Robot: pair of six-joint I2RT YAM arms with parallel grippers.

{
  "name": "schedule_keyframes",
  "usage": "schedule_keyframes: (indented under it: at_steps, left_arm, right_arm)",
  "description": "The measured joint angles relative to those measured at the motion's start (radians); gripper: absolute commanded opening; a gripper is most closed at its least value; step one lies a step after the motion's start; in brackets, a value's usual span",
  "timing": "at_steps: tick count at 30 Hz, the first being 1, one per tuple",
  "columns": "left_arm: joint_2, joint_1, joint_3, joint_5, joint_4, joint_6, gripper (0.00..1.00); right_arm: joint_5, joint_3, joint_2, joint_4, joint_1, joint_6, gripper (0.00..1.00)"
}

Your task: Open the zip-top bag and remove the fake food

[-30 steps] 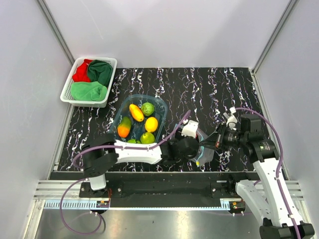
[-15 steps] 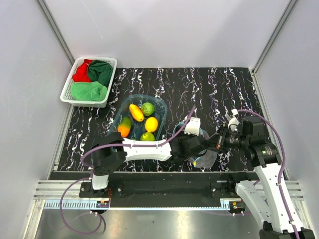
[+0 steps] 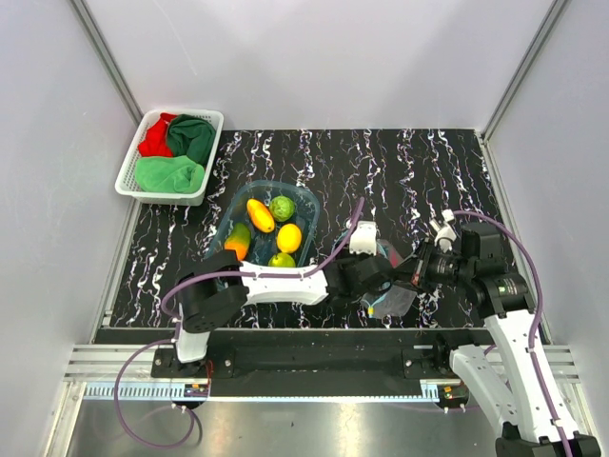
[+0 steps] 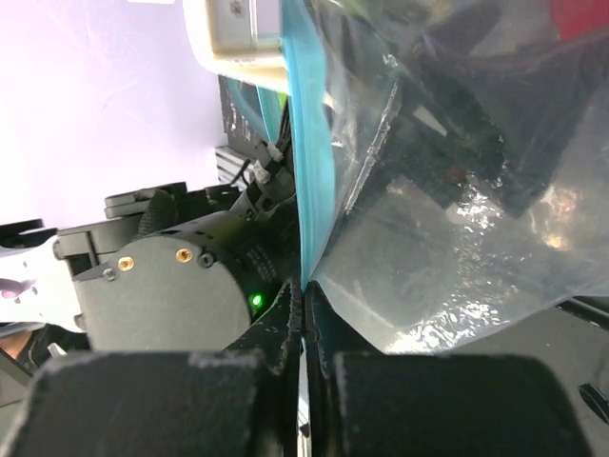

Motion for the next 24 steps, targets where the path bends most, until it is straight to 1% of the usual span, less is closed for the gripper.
schedule_keyframes:
  at_steps: [3, 4, 5, 6, 9, 11, 12, 13, 14, 15, 19, 24]
  left_arm:
    - [-0.022, -0.004, -0.080, 0.016, 0.057, 0.069, 0.77]
    - [-0.040, -0.009, -0.122, 0.028, 0.076, 0.104, 0.74]
    - [-0.057, -0.013, -0.151, 0.042, 0.078, 0.126, 0.68]
    - [-0.074, -0.017, -0.172, 0.053, 0.082, 0.140, 0.65]
    - [-0.159, -0.030, -0.248, 0.096, 0.097, 0.185, 0.59]
    - [-0.227, -0.035, -0.291, 0.117, 0.116, 0.210, 0.57]
    - [-0.256, -0.035, -0.306, 0.127, 0.127, 0.225, 0.58]
    - [-0.277, -0.035, -0.315, 0.132, 0.139, 0.238, 0.62]
    - [-0.291, -0.035, -0.317, 0.136, 0.146, 0.251, 0.68]
    - [-0.297, -0.036, -0.317, 0.138, 0.156, 0.262, 0.81]
    - [-0.274, -0.037, -0.295, 0.137, 0.159, 0.294, 0.83]
    - [-0.138, -0.037, -0.184, 0.099, 0.157, 0.343, 0.84]
  right_arm:
    - [0.008, 0.007, 0.024, -0.018, 0.001, -0.031, 0.00]
    - [0.019, 0.019, 0.042, -0.031, 0.002, -0.050, 0.00]
    - [0.030, 0.029, 0.055, -0.041, 0.003, -0.068, 0.00]
    - [0.038, 0.037, 0.064, -0.050, 0.003, -0.081, 0.00]
    - [0.057, 0.063, 0.094, -0.066, 0.003, -0.122, 0.00]
    - [0.048, 0.066, 0.101, -0.065, 0.003, -0.135, 0.00]
    - [0.032, 0.066, 0.103, -0.066, 0.003, -0.137, 0.00]
    - [0.015, 0.066, 0.104, -0.065, 0.003, -0.137, 0.00]
    - [-0.004, 0.066, 0.103, -0.064, 0.003, -0.132, 0.00]
    - [-0.024, 0.066, 0.100, -0.062, 0.003, -0.127, 0.00]
    - [-0.072, 0.052, 0.083, -0.050, 0.004, -0.103, 0.00]
    - [-0.087, 0.039, 0.093, -0.049, 0.004, -0.082, 0.00]
